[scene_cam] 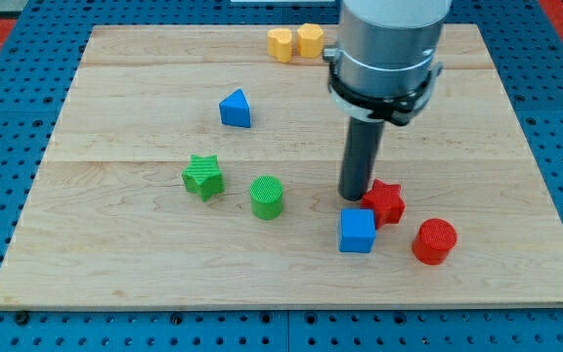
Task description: Push the green circle into the blue cube
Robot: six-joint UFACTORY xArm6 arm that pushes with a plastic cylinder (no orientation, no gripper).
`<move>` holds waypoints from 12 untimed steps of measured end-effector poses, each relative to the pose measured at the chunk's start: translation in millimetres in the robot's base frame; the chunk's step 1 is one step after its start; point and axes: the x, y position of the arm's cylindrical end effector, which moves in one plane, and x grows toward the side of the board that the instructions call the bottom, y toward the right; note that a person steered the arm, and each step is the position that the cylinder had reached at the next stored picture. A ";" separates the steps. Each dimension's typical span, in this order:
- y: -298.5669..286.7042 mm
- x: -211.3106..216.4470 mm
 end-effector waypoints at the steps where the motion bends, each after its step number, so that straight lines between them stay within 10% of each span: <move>1: -36.0 -5.4; 6: 39.6 21.2; 8: -60.5 -42.9; 12: -98.9 8.0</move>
